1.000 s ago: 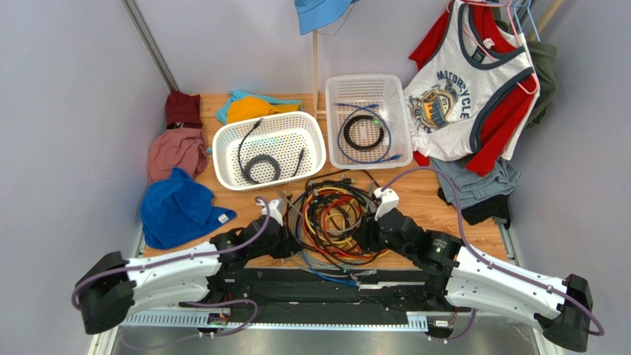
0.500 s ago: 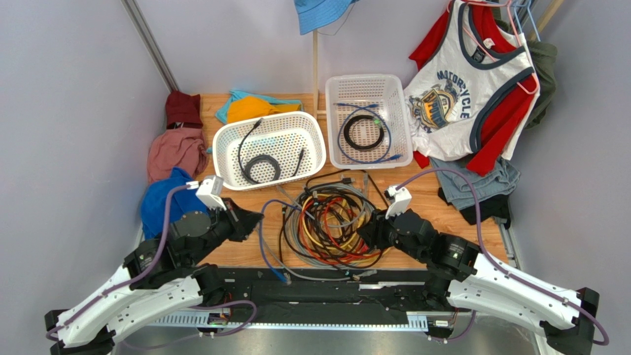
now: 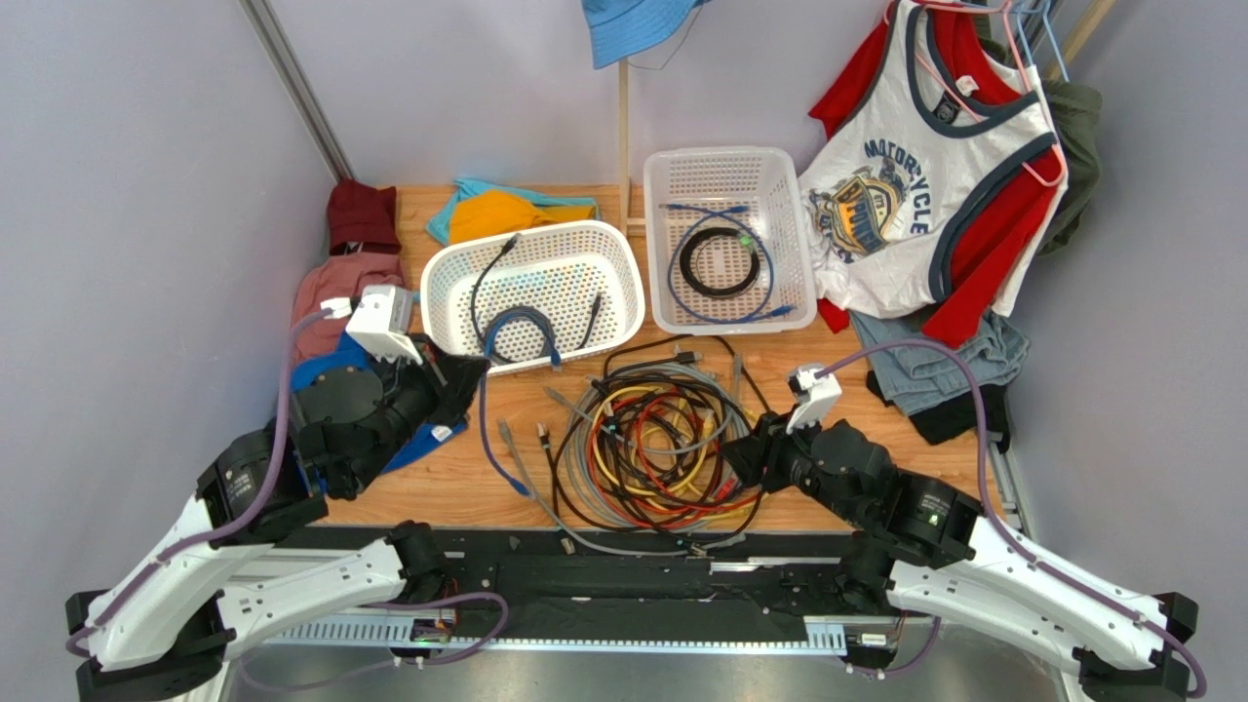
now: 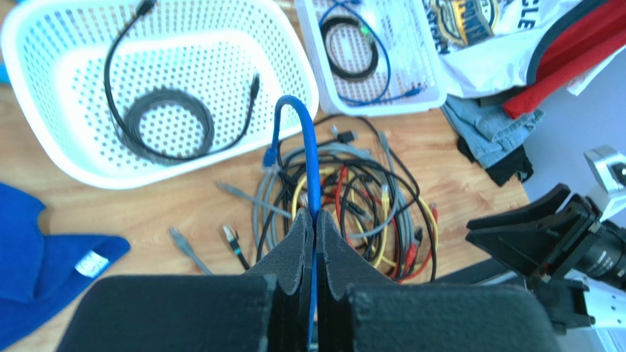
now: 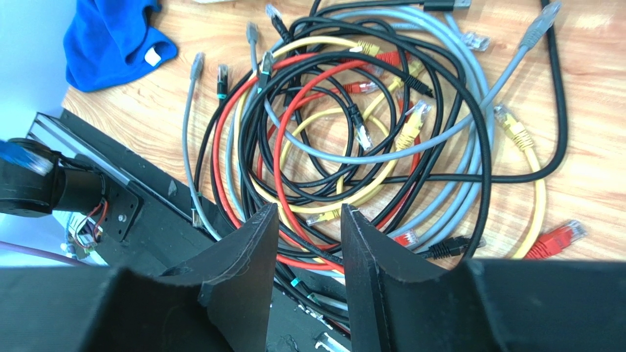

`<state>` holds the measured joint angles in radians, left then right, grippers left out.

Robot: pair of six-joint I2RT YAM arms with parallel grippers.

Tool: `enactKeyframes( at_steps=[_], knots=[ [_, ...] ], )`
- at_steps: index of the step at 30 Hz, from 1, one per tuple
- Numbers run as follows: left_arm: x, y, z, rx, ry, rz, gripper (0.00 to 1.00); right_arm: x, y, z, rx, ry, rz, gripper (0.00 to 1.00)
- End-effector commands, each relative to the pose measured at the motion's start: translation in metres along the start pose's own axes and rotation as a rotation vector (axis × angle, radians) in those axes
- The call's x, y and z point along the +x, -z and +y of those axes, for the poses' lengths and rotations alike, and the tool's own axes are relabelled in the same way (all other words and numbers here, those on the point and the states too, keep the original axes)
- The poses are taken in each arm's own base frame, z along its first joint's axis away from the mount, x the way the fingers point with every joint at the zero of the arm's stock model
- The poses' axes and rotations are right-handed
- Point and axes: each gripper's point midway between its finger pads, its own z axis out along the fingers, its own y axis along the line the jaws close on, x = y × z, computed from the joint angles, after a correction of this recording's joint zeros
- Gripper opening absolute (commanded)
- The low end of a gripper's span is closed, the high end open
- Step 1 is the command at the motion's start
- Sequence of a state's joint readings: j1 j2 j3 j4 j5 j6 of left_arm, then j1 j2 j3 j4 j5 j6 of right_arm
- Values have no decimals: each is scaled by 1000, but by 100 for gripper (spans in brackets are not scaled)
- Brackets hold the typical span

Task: Untangle the cables

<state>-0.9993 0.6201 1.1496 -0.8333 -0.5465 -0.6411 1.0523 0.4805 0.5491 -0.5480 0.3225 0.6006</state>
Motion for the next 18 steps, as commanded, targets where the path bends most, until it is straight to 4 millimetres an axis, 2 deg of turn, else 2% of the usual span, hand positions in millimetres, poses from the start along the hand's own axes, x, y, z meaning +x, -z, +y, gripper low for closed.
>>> enactKeyframes(
  at_steps=[1,4,5,7,8,9,10,11,12,13,14,15,16,17,18],
  knots=[
    [-52,-1,-17,7,-71,-127,0,-25,13,5,-15,2,-76,40],
    [-67,-14,-33,10,-85,-160,0,-32,18,1,-1,-12,-109,39],
    [-73,-20,-44,39,-81,-174,0,-34,20,0,4,-17,-120,39],
    [-73,-40,-67,72,-121,-146,0,-42,28,-3,2,-36,-161,39],
    [-66,-60,-80,71,-145,-116,0,-46,32,-4,2,-44,-179,39],
    [-76,-64,-92,95,-153,-130,0,-49,36,-5,2,-51,-195,39],
    [-74,-72,-104,123,-169,-115,0,-54,42,-7,-1,-60,-224,39],
    [-67,-95,-117,122,-194,-93,0,-57,45,-8,-3,-64,-238,39],
    [-79,-100,-125,130,-191,-112,0,-58,47,-9,-1,-63,-244,39],
    [-78,-110,-134,155,-196,-100,0,-61,50,-10,0,-65,-255,39],
    [-70,-132,-142,156,-205,-73,0,-60,50,-11,4,-63,-252,39],
    [-84,-139,-148,169,-182,-93,0,-59,50,-13,12,-61,-246,39],
    [-84,-148,-157,206,-180,-80,0,-59,50,-14,23,-68,-245,39],
    [-73,-171,-162,201,-192,-46,0,-57,49,-16,34,-70,-240,39],
    [-89,-177,-168,213,-185,-71,0,-56,49,-19,48,-72,-241,39]
  ],
)
